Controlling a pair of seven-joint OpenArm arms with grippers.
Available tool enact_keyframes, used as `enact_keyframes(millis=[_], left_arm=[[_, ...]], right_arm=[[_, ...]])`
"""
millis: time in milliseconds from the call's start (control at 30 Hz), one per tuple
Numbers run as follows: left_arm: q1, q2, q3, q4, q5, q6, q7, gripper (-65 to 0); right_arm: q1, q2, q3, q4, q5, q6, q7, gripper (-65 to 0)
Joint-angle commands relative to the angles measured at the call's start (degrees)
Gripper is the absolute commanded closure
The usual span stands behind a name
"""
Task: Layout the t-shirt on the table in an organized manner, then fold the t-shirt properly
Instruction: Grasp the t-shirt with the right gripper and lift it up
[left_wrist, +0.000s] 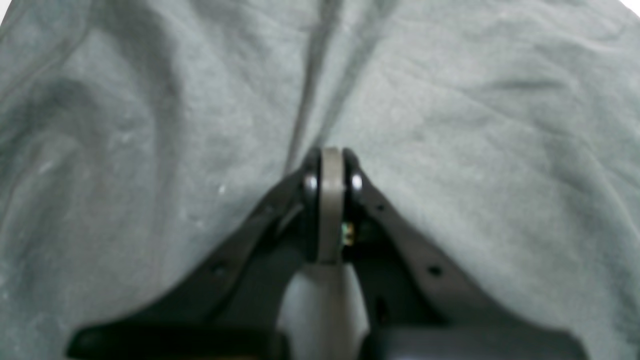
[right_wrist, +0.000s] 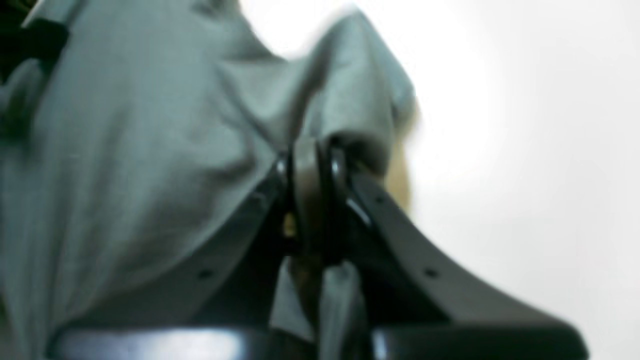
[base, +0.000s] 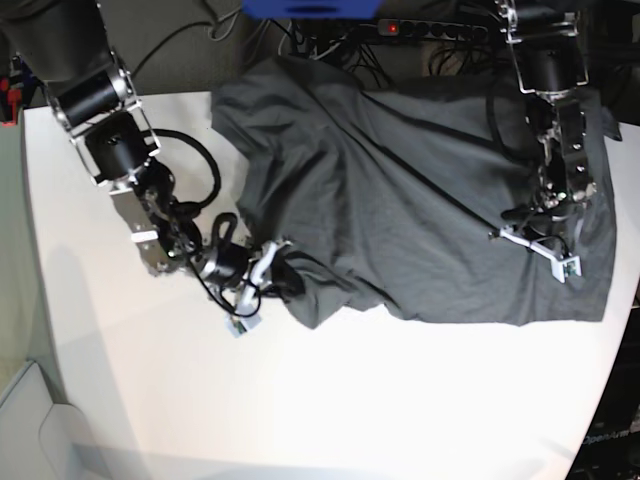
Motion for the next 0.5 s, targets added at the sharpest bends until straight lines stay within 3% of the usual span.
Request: enact_keyframes(millis=[0,267,467], left_arm=[[-0.1,-0.4,0.0,0.0,0.3,0.3,2.0,-0.1],[-0.2,-0.4,0.0,0.0,0.3,0.3,2.0,-0.1],[-0.3,-0.5,0.0,0.2,0.3,0.3,2.0,-0.1]], right_arm=[[-0.3,0.8,1.2,4.7,1.0,0.7,1.7,0.0],[-13.5,6.8,2.5,29.5,0.6,0.7,1.1,0.0],[-18.4,9.9,-6.3,35.4,0.5,0.7,1.1,-3.2]])
